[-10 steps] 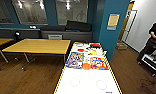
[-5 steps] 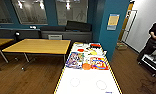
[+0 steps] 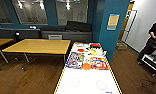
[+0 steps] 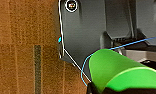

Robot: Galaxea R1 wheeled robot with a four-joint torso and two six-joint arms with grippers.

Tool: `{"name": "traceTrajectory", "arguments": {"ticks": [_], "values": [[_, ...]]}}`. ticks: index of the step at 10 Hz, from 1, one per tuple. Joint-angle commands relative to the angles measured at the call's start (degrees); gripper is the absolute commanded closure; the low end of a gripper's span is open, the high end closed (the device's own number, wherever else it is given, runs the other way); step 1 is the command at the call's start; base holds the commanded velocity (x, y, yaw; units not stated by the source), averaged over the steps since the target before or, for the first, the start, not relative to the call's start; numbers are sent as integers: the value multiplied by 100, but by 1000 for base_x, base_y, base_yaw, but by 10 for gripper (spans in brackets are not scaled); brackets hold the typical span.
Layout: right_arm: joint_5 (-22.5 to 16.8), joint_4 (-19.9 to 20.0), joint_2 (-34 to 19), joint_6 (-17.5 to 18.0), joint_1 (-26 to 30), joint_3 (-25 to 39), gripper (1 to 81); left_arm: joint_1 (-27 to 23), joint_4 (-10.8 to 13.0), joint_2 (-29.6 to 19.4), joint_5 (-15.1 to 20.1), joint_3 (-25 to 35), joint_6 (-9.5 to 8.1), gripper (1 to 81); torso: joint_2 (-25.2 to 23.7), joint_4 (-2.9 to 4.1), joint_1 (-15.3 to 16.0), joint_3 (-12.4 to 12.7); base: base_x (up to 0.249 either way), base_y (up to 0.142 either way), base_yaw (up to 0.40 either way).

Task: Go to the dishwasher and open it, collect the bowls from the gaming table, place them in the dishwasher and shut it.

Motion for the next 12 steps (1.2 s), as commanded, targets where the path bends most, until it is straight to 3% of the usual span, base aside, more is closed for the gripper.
{"name": "traceTrajectory", "arguments": {"ticks": [1,5,10,11,12], "values": [[-432,-140,-141,-17,220,-33,811,-183,217,8,41,-43,34,811,0,0,0,0,0,0,0],[-680,-140,219,-17,186,-631,811,-192,217,457,-3,-466,25,811,0,0,0,0,0,0,0],[-724,-140,290,-17,185,-719,811,-200,217,914,-3,-941,17,811,-2,0,-2,0,0,0,0],[-724,-140,299,-17,177,-728,811,-200,217,923,6,-941,17,811,571,0,-372,0,0,0,0],[-724,-140,324,-17,176,-754,811,-200,226,941,6,-941,17,811,588,0,-385,0,0,0,0]]}}
